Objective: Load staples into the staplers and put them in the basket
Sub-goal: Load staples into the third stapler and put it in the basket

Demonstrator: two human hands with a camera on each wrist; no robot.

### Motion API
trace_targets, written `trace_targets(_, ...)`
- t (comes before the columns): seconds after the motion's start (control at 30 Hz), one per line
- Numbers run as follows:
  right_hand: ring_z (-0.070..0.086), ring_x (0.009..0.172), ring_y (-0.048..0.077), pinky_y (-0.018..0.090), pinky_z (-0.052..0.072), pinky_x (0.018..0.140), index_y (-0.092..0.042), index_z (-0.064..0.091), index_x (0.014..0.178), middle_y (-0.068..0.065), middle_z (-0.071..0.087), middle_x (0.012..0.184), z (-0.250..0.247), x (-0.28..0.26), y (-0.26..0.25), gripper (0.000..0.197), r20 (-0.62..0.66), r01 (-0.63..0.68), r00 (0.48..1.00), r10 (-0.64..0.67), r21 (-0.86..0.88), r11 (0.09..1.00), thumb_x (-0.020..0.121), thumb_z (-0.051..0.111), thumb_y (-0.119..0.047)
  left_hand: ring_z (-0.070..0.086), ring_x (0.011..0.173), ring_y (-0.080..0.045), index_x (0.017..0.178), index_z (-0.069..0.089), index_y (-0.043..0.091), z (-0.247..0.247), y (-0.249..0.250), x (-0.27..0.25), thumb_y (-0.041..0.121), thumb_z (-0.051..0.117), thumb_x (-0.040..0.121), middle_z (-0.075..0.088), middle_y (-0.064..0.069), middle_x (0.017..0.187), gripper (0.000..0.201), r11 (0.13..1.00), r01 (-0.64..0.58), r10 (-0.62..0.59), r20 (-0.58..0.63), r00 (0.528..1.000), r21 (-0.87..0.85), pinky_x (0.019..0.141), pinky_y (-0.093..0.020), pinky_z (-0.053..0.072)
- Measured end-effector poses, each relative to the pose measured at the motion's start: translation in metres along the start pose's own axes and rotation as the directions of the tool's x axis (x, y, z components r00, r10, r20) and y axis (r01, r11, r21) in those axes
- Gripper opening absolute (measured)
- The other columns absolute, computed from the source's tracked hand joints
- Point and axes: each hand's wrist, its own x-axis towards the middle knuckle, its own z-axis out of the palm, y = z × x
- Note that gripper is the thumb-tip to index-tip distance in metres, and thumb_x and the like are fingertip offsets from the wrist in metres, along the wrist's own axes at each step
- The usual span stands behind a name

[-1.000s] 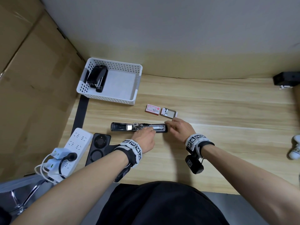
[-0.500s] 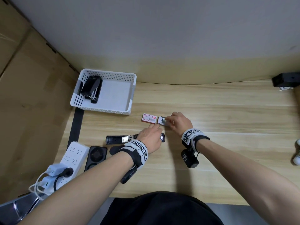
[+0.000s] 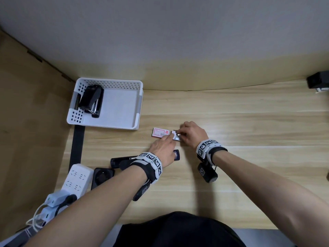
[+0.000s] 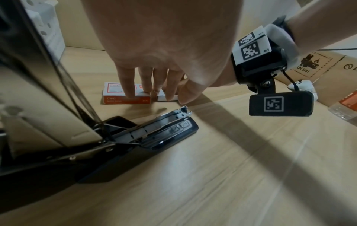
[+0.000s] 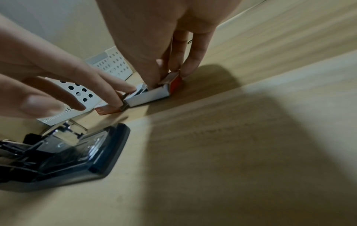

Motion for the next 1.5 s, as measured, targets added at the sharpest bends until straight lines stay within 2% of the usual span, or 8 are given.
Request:
trace_targets(0.2, 0.05, 0.104, 0.017, 0.035, 0.05, 0.071, -0.025, 0.069, 0.097, -0.006, 0.059, 0.103, -0.004, -0.008, 0.001, 0.013, -0.062, -0.027, 0.998, 0.03, 0.063, 0.998, 0.088, 0.062, -0.031, 0.026, 0.141, -0.028, 0.126, 0.054, 0.008, 0.001, -0.001, -0.002, 0.02, 0.047, 0.09, 0.018, -0.009, 0.16, 0.039, 1.0, 0.001, -0.001, 0.01, 1.0, -0.014, 0.104, -0.04, 0.038)
trace_targets(0.37, 0.061, 0.086, 0.018, 0.031, 0.049, 0.07, -0.024, 0.069, 0.091, -0.006, 0.069, 0.088, -0.016, -0.028, -0.001, 0.009, -0.115, -0.094, 0.987, 0.111, 0.147, 0.985, 0.085, 0.063, -0.027, 0.025, 0.142, -0.026, 0.132, 0.05, 0.008, -0.001, 0.003, -0.014, 0.018, 0.046, 0.09, 0.022, -0.01, 0.159, 0.043, 1.0, -0.011, 0.011, -0.017, 1.0, -0.019, 0.106, -0.039, 0.035)
trace_targets(0.5, 0.065, 0.077, 0.017, 0.024, 0.045, 0.069, -0.021, 0.073, 0.088, -0.004, 0.074, 0.083, -0.02, -0.048, 0.0, 0.01, -0.162, -0.151, 0.969, 0.184, 0.2, 0.968, 0.085, 0.069, -0.03, 0.036, 0.133, -0.025, 0.127, 0.053, 0.01, 0.004, 0.006, -0.027, 0.015, 0.044, 0.09, 0.037, -0.006, 0.149, 0.039, 0.998, -0.05, 0.046, -0.088, 0.995, -0.047, 0.1, -0.038, 0.04)
trace_targets(0.63, 0.068, 0.078, 0.014, 0.021, 0.046, 0.072, -0.02, 0.076, 0.087, -0.004, 0.075, 0.084, -0.015, -0.064, -0.004, 0.011, -0.143, -0.183, 0.966, 0.214, 0.202, 0.962, 0.084, 0.071, -0.029, 0.044, 0.121, -0.02, 0.122, 0.057, 0.011, 0.015, 0.005, -0.044, 0.014, 0.044, 0.089, 0.05, -0.001, 0.133, 0.035, 0.994, -0.095, 0.083, -0.185, 0.979, -0.059, 0.093, -0.036, 0.044)
trace_targets(0.93, 0.066, 0.082, 0.017, 0.026, 0.047, 0.078, -0.017, 0.073, 0.081, -0.003, 0.074, 0.084, 0.005, -0.077, -0.026, 0.004, -0.091, -0.192, 0.972, 0.214, 0.208, 0.959, 0.079, 0.071, -0.02, 0.045, 0.121, -0.02, 0.121, 0.058, 0.01, 0.039, -0.005, -0.083, 0.013, 0.045, 0.089, 0.051, 0.0, 0.13, 0.034, 0.993, -0.065, 0.04, -0.235, 0.971, -0.096, 0.095, -0.04, 0.046)
trace_targets(1.27, 0.064, 0.079, 0.016, 0.022, 0.043, 0.072, -0.016, 0.073, 0.08, -0.003, 0.073, 0.082, 0.021, -0.086, -0.029, 0.007, -0.056, -0.201, 0.974, 0.221, 0.248, 0.948, 0.078, 0.07, -0.009, 0.019, 0.146, -0.021, 0.135, 0.049, 0.01, 0.059, -0.004, -0.097, 0.017, 0.044, 0.092, 0.019, -0.004, 0.161, 0.044, 0.995, 0.043, -0.046, -0.024, 0.999, -0.095, 0.109, -0.04, 0.038)
trace_targets(1.4, 0.064, 0.077, 0.012, 0.021, 0.045, 0.071, -0.02, 0.074, 0.08, -0.007, 0.073, 0.086, 0.027, -0.093, -0.018, 0.01, -0.064, -0.238, 0.963, 0.263, 0.263, 0.935, 0.078, 0.072, -0.011, 0.03, 0.14, -0.023, 0.131, 0.052, 0.008, 0.054, 0.002, -0.091, 0.016, 0.043, 0.092, 0.029, -0.004, 0.155, 0.041, 0.992, 0.069, -0.072, -0.027, 0.997, -0.104, 0.105, -0.039, 0.04)
trace_targets(1.5, 0.065, 0.08, 0.016, 0.025, 0.047, 0.07, -0.022, 0.075, 0.078, -0.004, 0.071, 0.088, 0.03, -0.095, -0.014, 0.009, -0.064, -0.241, 0.962, 0.265, 0.249, 0.938, 0.077, 0.073, -0.013, 0.044, 0.125, -0.025, 0.121, 0.056, 0.007, 0.051, 0.004, -0.086, 0.014, 0.042, 0.089, 0.046, -0.005, 0.137, 0.036, 0.99, 0.072, -0.078, -0.049, 0.996, -0.118, 0.1, -0.04, 0.044)
